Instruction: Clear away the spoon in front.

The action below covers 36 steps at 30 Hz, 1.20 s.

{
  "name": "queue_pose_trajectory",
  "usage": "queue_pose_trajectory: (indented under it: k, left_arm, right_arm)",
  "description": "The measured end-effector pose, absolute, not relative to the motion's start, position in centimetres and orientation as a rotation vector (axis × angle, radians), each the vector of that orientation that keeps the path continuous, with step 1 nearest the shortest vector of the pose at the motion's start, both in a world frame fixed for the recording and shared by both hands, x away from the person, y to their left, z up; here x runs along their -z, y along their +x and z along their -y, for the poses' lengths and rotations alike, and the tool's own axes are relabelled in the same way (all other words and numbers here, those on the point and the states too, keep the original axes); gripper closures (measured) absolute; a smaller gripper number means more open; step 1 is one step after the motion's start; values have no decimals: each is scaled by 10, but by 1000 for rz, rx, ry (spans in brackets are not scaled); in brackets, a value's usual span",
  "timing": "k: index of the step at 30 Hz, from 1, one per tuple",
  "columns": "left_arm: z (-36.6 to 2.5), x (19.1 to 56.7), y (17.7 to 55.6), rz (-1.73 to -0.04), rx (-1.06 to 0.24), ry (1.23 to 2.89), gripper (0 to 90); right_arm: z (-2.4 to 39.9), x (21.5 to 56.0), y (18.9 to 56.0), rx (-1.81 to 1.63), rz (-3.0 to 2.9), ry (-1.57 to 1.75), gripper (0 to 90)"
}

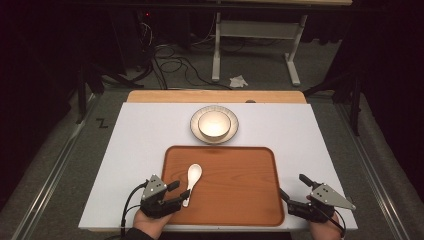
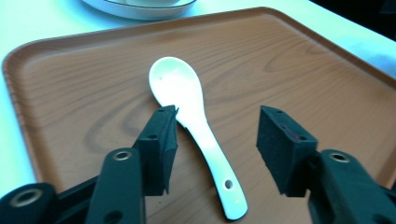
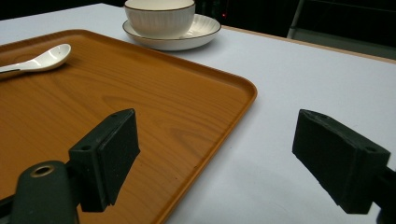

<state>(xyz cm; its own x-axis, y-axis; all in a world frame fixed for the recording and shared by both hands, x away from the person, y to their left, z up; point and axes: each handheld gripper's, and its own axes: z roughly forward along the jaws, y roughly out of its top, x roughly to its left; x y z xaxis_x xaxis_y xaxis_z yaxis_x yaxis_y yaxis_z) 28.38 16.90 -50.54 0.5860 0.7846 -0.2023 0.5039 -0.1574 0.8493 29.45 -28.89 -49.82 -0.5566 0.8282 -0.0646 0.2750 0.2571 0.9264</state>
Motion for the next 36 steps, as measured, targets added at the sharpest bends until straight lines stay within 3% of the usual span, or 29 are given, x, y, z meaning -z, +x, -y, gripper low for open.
queue_pose_trajectory:
  k: [4,7,9,16,36]
  left_arm:
    - [-170,506,284,-1084,-365,1837,600]
    - [-169,507,285,-1098,-366,1891,746]
    - [-166,508,285,-1105,-379,1934,899]
    - [-150,510,284,-1107,-434,2105,900]
    - [-141,512,282,-1067,-394,2111,898]
  right_arm:
    - [289,498,294,-1288,-1975,994,154]
    - [289,498,295,-1288,-1977,992,154]
    - [288,498,295,-1288,-1977,996,154]
    - [288,498,295,-1289,-1979,991,154]
    - [288,499,295,-1294,-1981,998,154]
